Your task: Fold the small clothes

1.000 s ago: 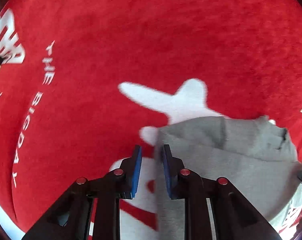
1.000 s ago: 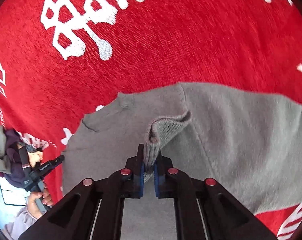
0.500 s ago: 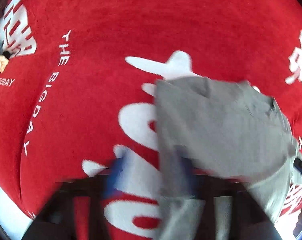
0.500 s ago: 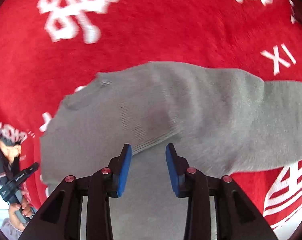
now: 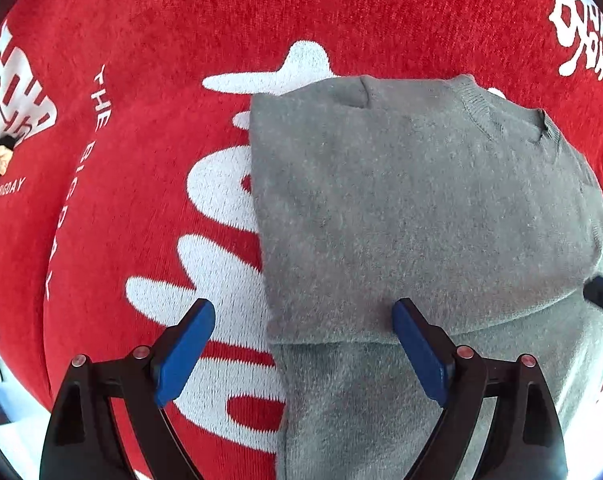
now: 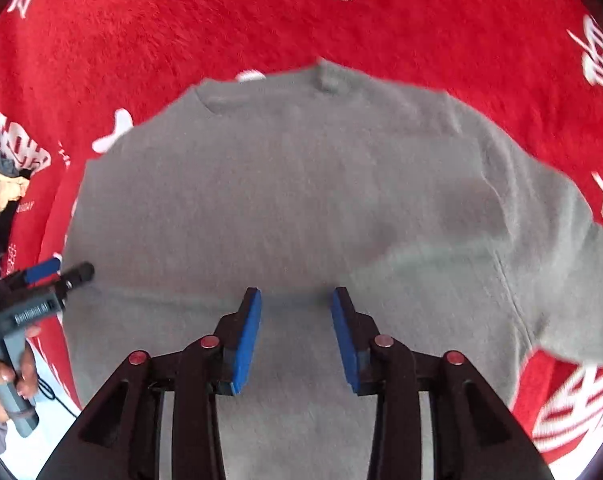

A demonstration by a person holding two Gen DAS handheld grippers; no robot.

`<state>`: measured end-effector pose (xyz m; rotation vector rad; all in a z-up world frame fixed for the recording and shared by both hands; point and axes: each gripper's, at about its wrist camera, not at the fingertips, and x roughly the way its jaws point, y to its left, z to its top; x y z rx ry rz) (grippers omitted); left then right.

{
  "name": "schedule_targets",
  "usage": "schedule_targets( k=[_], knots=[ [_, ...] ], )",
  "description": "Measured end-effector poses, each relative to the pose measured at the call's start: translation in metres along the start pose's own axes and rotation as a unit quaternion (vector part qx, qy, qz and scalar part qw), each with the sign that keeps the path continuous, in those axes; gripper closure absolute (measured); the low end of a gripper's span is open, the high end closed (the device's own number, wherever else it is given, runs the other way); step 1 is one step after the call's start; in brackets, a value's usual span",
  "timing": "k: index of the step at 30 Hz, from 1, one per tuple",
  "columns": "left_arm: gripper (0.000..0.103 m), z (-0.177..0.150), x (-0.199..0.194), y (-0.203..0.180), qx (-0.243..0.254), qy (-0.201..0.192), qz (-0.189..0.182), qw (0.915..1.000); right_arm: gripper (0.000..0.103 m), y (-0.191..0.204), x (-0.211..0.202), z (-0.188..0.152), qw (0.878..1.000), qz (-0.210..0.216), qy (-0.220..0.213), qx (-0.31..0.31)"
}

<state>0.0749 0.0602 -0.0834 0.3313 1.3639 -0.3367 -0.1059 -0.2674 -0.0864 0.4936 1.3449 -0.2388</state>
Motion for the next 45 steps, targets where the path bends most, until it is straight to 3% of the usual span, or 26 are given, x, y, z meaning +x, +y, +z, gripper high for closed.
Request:
schedule_targets(
  k=[5, 13, 23, 33, 40, 45],
  knots=[
    [0.012, -0.009, -0.015, -0.013, 0.019, 0.011, 0.000, 0.9998, 0.048, -0.041, -0.024, -0.030, 0.996, 0.019, 0.008, 0.088],
    [0.012, -0.030, -0.039, -0.070, 0.062, 0.034, -0.039, 0.9967, 0.048, -0.079, -0.060, -0.088, 0.985, 0.010, 0.004, 0.174],
    [0.012, -0.047, -0.057, -0.169, 0.171, 0.053, -0.076, 0.9809, 0.040, -0.102, -0.080, -0.150, 0.957, 0.037, -0.016, 0.286],
    [0.012, -0.046, -0.045, -0.243, 0.191, 0.071, -0.063, 0.9769, 0.040, -0.154, -0.074, -0.143, 0.958, 0.060, 0.006, 0.280],
    [0.012, -0.045, -0.038, -0.312, 0.203, 0.084, -0.062, 0.9736, 0.040, -0.213, -0.087, -0.127, 0.962, 0.057, -0.016, 0.267],
    [0.012, -0.036, -0.041, -0.353, 0.205, 0.071, -0.072, 0.9736, 0.039, -0.269, -0.094, -0.131, 0.943, 0.079, -0.049, 0.320]
  ],
)
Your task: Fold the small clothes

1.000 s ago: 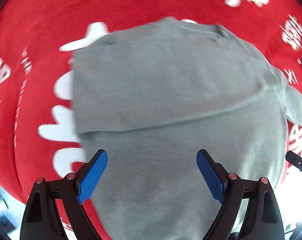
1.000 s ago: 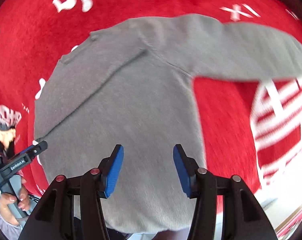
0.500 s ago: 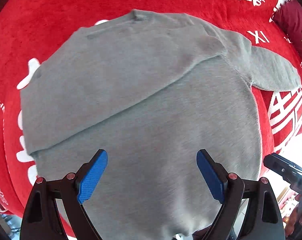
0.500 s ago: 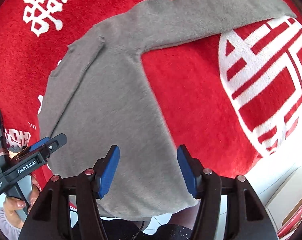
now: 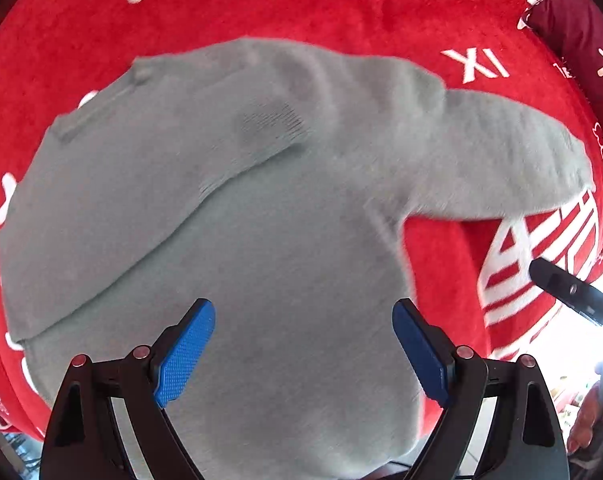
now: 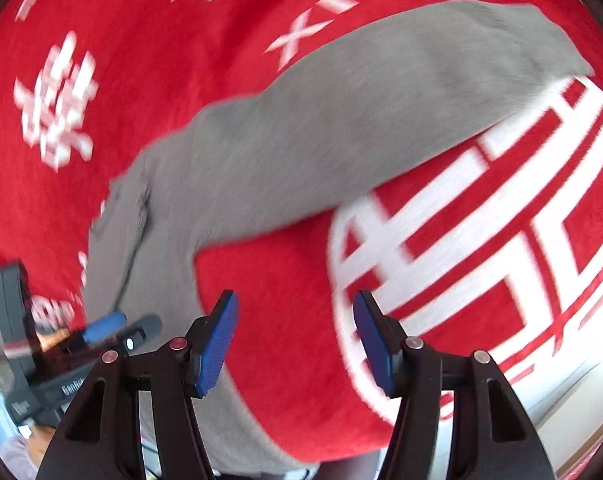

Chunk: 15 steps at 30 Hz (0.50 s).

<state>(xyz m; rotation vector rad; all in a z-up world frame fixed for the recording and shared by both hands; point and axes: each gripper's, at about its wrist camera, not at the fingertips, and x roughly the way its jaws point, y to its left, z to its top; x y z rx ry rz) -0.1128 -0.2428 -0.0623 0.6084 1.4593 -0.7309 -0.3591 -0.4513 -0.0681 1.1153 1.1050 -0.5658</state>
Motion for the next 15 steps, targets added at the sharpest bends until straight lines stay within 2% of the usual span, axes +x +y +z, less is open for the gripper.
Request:
schedule_targets(
  k=[5, 8, 15],
  knots=[
    [0.012, 0.028, 0.003, -0.023, 0.000, -0.021, 0.005, 0.9998, 0.039, -0.059, -0.015, 0.026, 0.995, 0.028, -0.047, 0.081],
    [0.012, 0.044, 0.006, -0.033, -0.002, -0.034, 0.006, 0.9994, 0.040, -0.084, -0.023, 0.037, 0.987, 0.076, -0.080, 0.115],
    [0.012, 0.069, 0.029, -0.049, -0.015, -0.035, 0.014, 0.9992, 0.039, -0.113, -0.030, 0.059, 0.967, 0.139, -0.135, 0.163]
  ],
)
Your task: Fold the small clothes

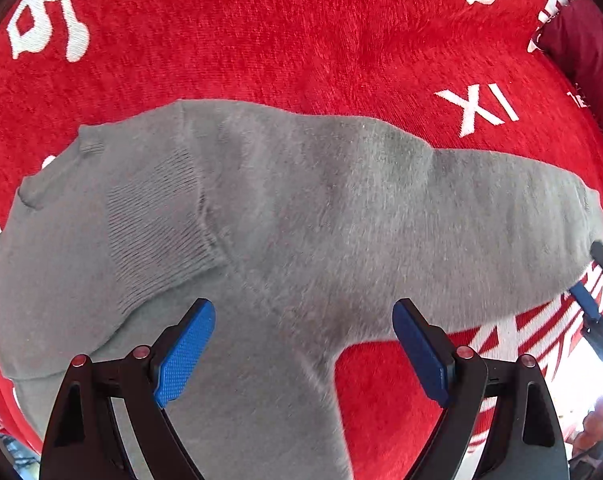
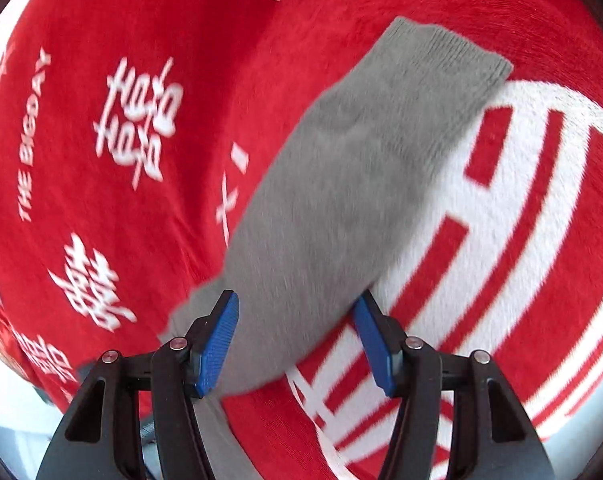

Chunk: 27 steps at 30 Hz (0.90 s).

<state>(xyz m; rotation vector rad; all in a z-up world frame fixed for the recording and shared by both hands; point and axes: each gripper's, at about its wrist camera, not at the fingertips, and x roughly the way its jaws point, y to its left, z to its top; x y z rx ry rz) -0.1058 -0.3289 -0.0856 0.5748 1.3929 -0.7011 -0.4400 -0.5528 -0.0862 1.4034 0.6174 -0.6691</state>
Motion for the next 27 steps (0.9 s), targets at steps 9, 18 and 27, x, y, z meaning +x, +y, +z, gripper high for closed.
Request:
schedule_targets(
  k=[9, 18, 27],
  knots=[
    [0.012, 0.007, -0.004, -0.018, -0.016, -0.054, 0.043, 0.9975, 0.039, -0.012, 0.011, 0.030, 0.993, 0.076, -0.044, 0.081],
    [0.012, 0.017, 0.027, -0.006, -0.023, -0.042, 0.085, 0.9953, 0.094, 0.014, 0.025, 0.036, 0.977, 0.190, 0.004, 0.099],
    [0.012, 0.020, 0.029, -0.008, 0.001, -0.057, 0.069, 0.9960, 0.094, 0.098, 0.034, 0.019, 0.960, 0.272, 0.059, 0.024]
  ],
)
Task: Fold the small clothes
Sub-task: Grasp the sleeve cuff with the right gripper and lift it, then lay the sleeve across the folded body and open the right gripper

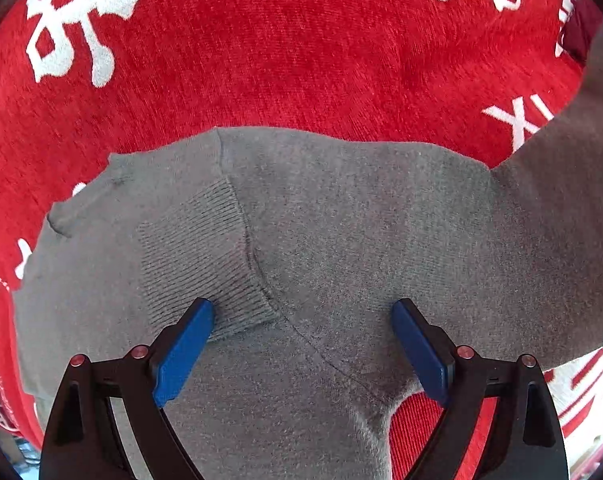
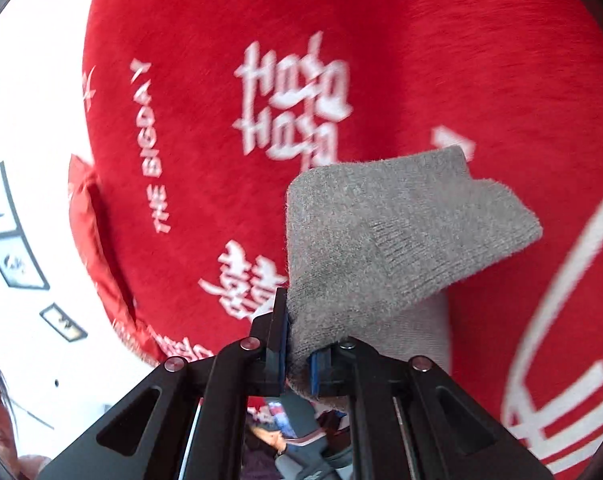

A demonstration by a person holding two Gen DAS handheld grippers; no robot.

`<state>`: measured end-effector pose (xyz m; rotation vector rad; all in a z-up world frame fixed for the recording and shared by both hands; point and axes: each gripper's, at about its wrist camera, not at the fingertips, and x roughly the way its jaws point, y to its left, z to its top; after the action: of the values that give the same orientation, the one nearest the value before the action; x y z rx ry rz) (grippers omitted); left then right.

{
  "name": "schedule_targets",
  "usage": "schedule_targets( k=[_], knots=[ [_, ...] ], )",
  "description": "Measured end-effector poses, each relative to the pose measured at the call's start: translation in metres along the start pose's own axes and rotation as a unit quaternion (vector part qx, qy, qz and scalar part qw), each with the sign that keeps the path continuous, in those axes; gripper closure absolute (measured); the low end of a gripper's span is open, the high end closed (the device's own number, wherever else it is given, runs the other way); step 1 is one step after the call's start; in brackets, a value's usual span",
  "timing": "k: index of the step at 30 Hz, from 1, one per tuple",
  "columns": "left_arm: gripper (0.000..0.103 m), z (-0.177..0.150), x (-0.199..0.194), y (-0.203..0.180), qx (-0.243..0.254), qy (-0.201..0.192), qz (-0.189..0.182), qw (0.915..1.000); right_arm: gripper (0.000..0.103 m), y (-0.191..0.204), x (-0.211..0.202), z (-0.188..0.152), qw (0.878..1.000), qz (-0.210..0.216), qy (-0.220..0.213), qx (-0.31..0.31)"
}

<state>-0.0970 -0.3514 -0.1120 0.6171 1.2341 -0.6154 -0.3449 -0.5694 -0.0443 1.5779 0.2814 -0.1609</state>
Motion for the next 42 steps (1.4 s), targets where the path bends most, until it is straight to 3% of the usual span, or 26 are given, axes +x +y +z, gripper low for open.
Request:
schedule_targets(
  k=[5, 10, 13, 16, 19, 22, 25, 26, 27, 28, 31, 35, 36, 37, 38, 41, 42],
  knots=[
    [0.012, -0.010, -0.026, 0.041, -0.045, -0.024, -0.039, 0.9979, 0.094, 0.033, 0.036, -0.021, 0.999, 0.009, 0.033, -0.037],
    [0.012, -0.025, -0.047, 0.100, -0.079, -0.033, -0.034, 0.9958, 0.094, 0.066, 0.083, -0.050, 0.993, -0.014, 0.072, -0.097],
    [0.012, -0.043, -0.049, 0.145, -0.105, -0.031, -0.023, 0.9937, 0.094, 0.085, 0.122, -0.081, 0.982, -0.038, 0.107, -0.150],
    [0.012, -0.064, -0.049, 0.199, -0.133, -0.024, -0.003, 0.9908, 0.094, 0.099, 0.167, -0.121, 0.963, -0.069, 0.151, -0.211],
    [0.012, -0.083, -0.042, 0.239, -0.159, -0.018, 0.013, 0.9871, 0.093, 0.102, 0.217, -0.169, 0.934, -0.110, 0.201, -0.273],
    [0.012, -0.114, -0.044, 0.279, -0.187, -0.016, 0.020, 0.9821, 0.091, 0.089, 0.266, -0.225, 0.884, -0.176, 0.252, -0.352],
    [0.012, -0.135, -0.038, 0.308, -0.206, -0.009, 0.022, 0.9783, 0.090, 0.061, 0.309, -0.284, 0.812, -0.255, 0.313, -0.422],
    [0.012, -0.144, -0.034, 0.317, -0.210, -0.001, 0.019, 0.9775, 0.086, 0.049, 0.318, -0.296, 0.794, -0.278, 0.328, -0.431],
    [0.012, -0.148, -0.030, 0.322, -0.213, 0.007, 0.016, 0.9769, 0.083, 0.042, 0.323, -0.304, 0.782, -0.297, 0.335, -0.433],
    [0.012, -0.153, -0.025, 0.327, -0.217, 0.014, 0.012, 0.9759, 0.079, 0.035, 0.324, -0.308, 0.778, -0.307, 0.337, -0.432],
    [0.012, -0.164, -0.020, 0.340, -0.229, 0.016, -0.004, 0.9734, 0.044, 0.036, 0.316, -0.300, 0.813, -0.295, 0.317, -0.389],
    [0.012, -0.171, -0.021, 0.351, -0.240, 0.013, -0.018, 0.9705, 0.042, 0.032, 0.302, -0.270, 0.870, -0.295, 0.268, -0.291],
    [0.012, -0.173, -0.023, 0.354, -0.243, 0.010, -0.021, 0.9698, 0.043, 0.029, 0.299, -0.261, 0.887, -0.294, 0.251, -0.252],
    [0.012, -0.174, -0.025, 0.357, -0.244, 0.007, -0.024, 0.9695, 0.060, 0.025, 0.298, -0.251, 0.900, -0.291, 0.237, -0.220],
    [0.012, -0.174, -0.028, 0.359, -0.243, 0.005, -0.025, 0.9697, 0.093, 0.020, 0.296, -0.242, 0.914, -0.288, 0.222, -0.182],
    [0.012, -0.177, -0.033, 0.369, -0.242, -0.002, -0.026, 0.9699, 0.096, 0.029, 0.302, -0.247, 0.915, -0.288, 0.207, -0.192],
    [0.012, -0.179, -0.036, 0.371, -0.242, -0.004, -0.025, 0.9700, 0.096, 0.040, 0.308, -0.257, 0.908, -0.276, 0.220, -0.227]
  ],
)
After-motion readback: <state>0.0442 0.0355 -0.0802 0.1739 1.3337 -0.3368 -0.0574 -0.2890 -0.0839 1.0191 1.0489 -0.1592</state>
